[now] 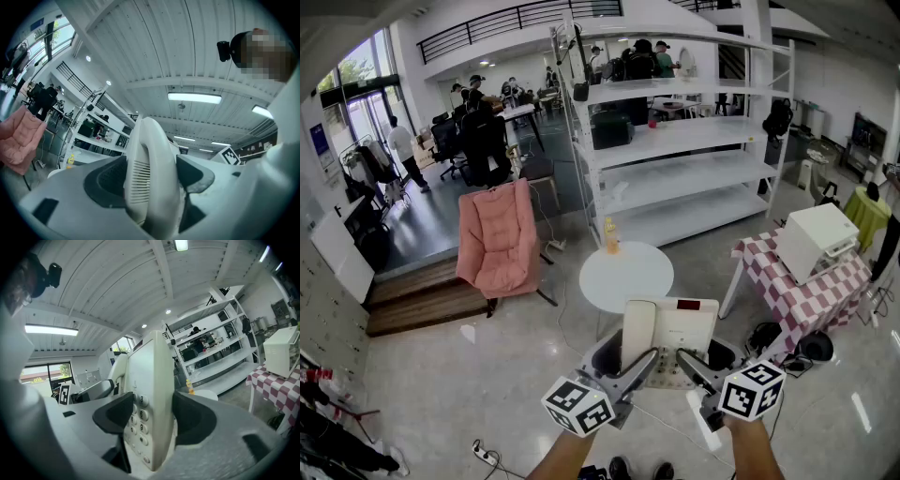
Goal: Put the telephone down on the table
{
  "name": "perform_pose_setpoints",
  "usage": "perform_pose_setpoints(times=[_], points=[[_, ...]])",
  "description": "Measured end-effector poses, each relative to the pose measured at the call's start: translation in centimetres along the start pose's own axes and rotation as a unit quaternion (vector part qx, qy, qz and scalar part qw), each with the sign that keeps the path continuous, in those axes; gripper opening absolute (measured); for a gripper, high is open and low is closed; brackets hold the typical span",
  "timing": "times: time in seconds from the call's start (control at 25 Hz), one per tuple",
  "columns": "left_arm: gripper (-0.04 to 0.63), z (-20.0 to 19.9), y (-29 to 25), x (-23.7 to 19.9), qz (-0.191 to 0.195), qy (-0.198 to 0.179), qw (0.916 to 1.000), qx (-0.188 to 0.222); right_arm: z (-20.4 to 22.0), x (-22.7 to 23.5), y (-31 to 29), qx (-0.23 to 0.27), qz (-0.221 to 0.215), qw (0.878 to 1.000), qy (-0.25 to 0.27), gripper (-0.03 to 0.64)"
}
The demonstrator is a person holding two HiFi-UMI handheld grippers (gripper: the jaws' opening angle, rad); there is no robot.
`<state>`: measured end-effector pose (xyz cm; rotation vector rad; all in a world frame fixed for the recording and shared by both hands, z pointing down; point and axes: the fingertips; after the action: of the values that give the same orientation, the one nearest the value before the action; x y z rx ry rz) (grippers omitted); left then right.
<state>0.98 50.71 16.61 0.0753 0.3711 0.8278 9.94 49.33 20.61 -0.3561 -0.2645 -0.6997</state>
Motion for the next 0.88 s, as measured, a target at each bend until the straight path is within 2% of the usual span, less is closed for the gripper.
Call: perform_pose_setpoints(times=[0.88], points=[[0.327, -0.4, 2.0, -2.2, 0.014, 0.011, 0.9998, -0.001, 0.8, -1.9, -1.9, 0.002, 0.017, 1.000, 0.002, 0.242]])
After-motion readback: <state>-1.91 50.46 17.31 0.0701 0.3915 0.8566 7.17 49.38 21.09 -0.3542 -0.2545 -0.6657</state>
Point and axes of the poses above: the fingertips, and each gripper's own axes: y backward along the fingers, x to its right, z out of its underside, and after that the axes turned 10 degrees about z, right-handed
